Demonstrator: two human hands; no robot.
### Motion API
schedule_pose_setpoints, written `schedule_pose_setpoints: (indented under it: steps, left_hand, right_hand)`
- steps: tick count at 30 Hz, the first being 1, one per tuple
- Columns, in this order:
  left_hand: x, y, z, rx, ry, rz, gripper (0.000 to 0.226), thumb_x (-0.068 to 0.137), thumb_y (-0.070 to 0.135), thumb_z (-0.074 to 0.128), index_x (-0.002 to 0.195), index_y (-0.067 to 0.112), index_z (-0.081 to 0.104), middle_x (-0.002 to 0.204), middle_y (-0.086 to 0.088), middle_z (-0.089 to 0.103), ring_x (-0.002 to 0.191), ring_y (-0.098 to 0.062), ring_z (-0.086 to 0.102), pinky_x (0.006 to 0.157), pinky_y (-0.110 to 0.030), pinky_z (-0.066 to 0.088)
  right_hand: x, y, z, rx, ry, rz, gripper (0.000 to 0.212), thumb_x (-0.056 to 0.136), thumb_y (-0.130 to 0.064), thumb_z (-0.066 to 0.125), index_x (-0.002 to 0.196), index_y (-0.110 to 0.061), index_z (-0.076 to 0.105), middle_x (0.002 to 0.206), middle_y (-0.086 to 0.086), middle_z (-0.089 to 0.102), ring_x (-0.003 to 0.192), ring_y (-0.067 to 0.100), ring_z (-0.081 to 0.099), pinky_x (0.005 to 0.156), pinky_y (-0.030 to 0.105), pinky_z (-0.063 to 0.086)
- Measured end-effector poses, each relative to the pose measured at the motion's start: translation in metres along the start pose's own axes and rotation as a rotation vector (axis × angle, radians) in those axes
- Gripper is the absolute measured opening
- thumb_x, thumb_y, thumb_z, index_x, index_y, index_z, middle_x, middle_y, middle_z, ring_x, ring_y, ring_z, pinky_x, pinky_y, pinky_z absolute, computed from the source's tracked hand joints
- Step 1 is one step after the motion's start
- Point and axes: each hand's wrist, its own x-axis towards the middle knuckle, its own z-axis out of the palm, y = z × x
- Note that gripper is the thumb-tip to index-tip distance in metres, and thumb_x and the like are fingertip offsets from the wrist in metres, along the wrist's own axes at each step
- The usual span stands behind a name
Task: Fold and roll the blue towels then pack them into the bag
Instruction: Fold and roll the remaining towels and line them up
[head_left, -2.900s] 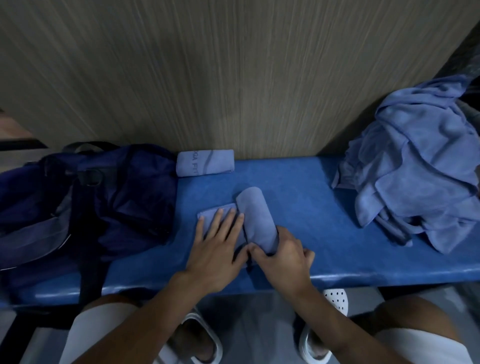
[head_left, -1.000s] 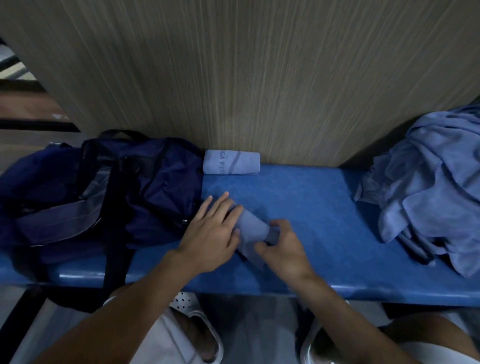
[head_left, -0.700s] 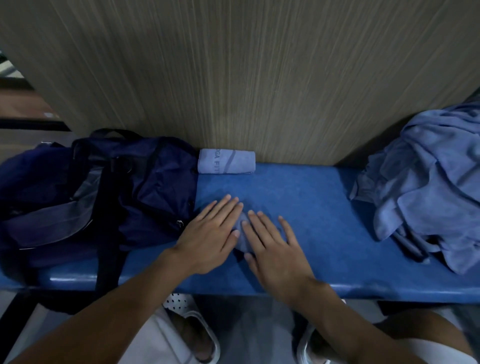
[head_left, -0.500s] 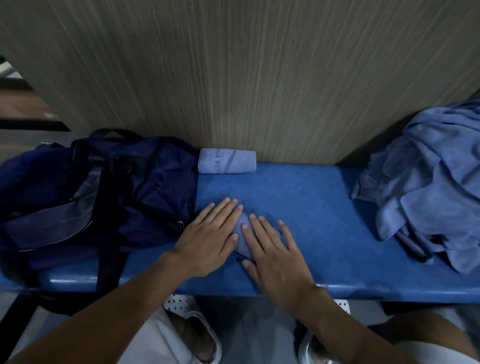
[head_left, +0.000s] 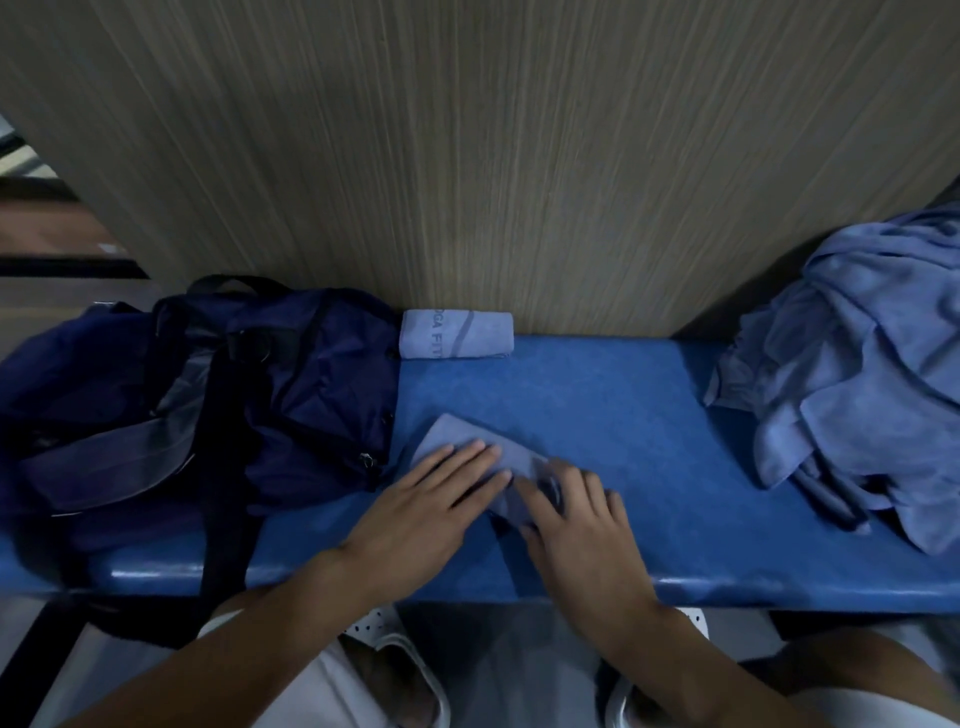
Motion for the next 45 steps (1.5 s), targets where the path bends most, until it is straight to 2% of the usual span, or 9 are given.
schedule_pose_setpoints:
  steps: [5, 10, 18, 22, 26, 31, 36, 40, 45]
  left_hand:
    - [-0.003, 0.001, -0.001, 0.012, -0.019, -0.027, 0.067, 0.087, 0.014, 0.034, 0.153, 0.009, 0.024, 0.163, -0.011, 0.01, 0.151, -0.027, 0.004, 0.118, -0.046, 0.014]
    - [0.0, 0.006, -0.008, 0.028, -0.03, -0.144, 0.062, 0.091, 0.027, 0.038, 0.148, 0.003, 0.035, 0.158, -0.015, 0.027, 0.147, -0.029, 0.022, 0.116, -0.048, 0.024]
    - [0.019, -0.018, 0.006, 0.017, -0.107, -0.267, 0.068, 0.099, 0.043, 0.025, 0.154, 0.005, 0.018, 0.163, -0.01, 0.006, 0.151, -0.024, 0.001, 0.119, -0.047, 0.016]
    - [0.031, -0.031, 0.011, 0.018, -0.129, -0.284, 0.069, 0.098, 0.045, 0.019, 0.155, 0.005, 0.013, 0.163, -0.008, 0.0, 0.151, -0.023, -0.005, 0.119, -0.046, 0.011]
    - [0.044, -0.043, 0.014, 0.02, -0.137, -0.305, 0.071, 0.097, 0.046, 0.012, 0.155, 0.006, 0.008, 0.163, -0.008, -0.005, 0.15, -0.023, -0.011, 0.121, -0.046, 0.007]
    - [0.053, -0.052, 0.018, 0.019, -0.121, -0.333, 0.071, 0.096, 0.046, 0.013, 0.155, 0.006, 0.012, 0.163, -0.009, -0.001, 0.15, -0.025, -0.005, 0.122, -0.047, 0.011]
    - [0.055, -0.059, 0.02, 0.023, -0.121, -0.328, 0.071, 0.095, 0.045, 0.013, 0.154, 0.006, 0.01, 0.162, -0.01, -0.001, 0.15, -0.024, -0.004, 0.122, -0.046, 0.009]
    - [0.054, -0.062, 0.02, 0.028, -0.126, -0.332, 0.07, 0.095, 0.044, 0.016, 0.154, 0.006, 0.015, 0.163, -0.009, 0.003, 0.15, -0.024, 0.0, 0.122, -0.045, 0.012]
    - [0.054, -0.065, 0.018, 0.004, -0.133, -0.326, 0.072, 0.094, 0.046, 0.008, 0.155, 0.008, 0.006, 0.162, -0.007, -0.006, 0.149, -0.022, -0.011, 0.122, -0.044, 0.004]
  right_hand:
    - [0.017, 0.003, 0.009, 0.033, 0.021, -0.018, 0.047, 0.066, -0.021, 0.081, 0.11, -0.024, 0.063, 0.112, 0.007, 0.057, 0.092, 0.03, 0.057, 0.071, 0.041, 0.052]
    - [0.044, 0.009, 0.014, 0.001, 0.014, -0.107, 0.048, 0.071, -0.016, 0.076, 0.115, -0.023, 0.06, 0.115, 0.008, 0.056, 0.092, 0.031, 0.057, 0.071, 0.041, 0.05]
    - [0.087, 0.009, 0.019, 0.029, -0.098, -0.059, 0.061, 0.05, -0.01, 0.088, 0.105, -0.021, 0.065, 0.103, 0.008, 0.055, 0.079, 0.025, 0.058, 0.064, 0.034, 0.052]
    - [0.107, 0.009, 0.024, 0.029, -0.116, -0.035, 0.054, 0.053, -0.011, 0.088, 0.101, -0.021, 0.064, 0.1, 0.007, 0.055, 0.076, 0.023, 0.057, 0.059, 0.032, 0.05]
    - [0.126, 0.011, 0.028, 0.014, -0.141, -0.04, 0.043, 0.063, -0.01, 0.083, 0.099, -0.017, 0.061, 0.103, 0.008, 0.053, 0.082, 0.024, 0.055, 0.065, 0.033, 0.048]
    - [0.142, 0.014, 0.034, 0.006, -0.165, -0.035, 0.048, 0.05, -0.009, 0.089, 0.089, -0.015, 0.061, 0.099, 0.01, 0.056, 0.074, 0.024, 0.057, 0.057, 0.032, 0.048]
    - [0.148, 0.016, 0.038, 0.058, -0.185, -0.047, 0.036, 0.074, -0.005, 0.075, 0.104, -0.013, 0.057, 0.115, 0.01, 0.048, 0.092, 0.026, 0.053, 0.065, 0.03, 0.041]
    - [0.15, 0.015, 0.039, 0.097, -0.203, -0.047, 0.033, 0.081, -0.004, 0.068, 0.109, -0.014, 0.053, 0.12, 0.008, 0.042, 0.098, 0.024, 0.049, 0.066, 0.029, 0.045]
    - [0.152, 0.016, 0.039, 0.132, -0.209, -0.062, 0.027, 0.087, -0.006, 0.063, 0.11, -0.014, 0.052, 0.121, 0.006, 0.039, 0.1, 0.021, 0.047, 0.069, 0.028, 0.049]
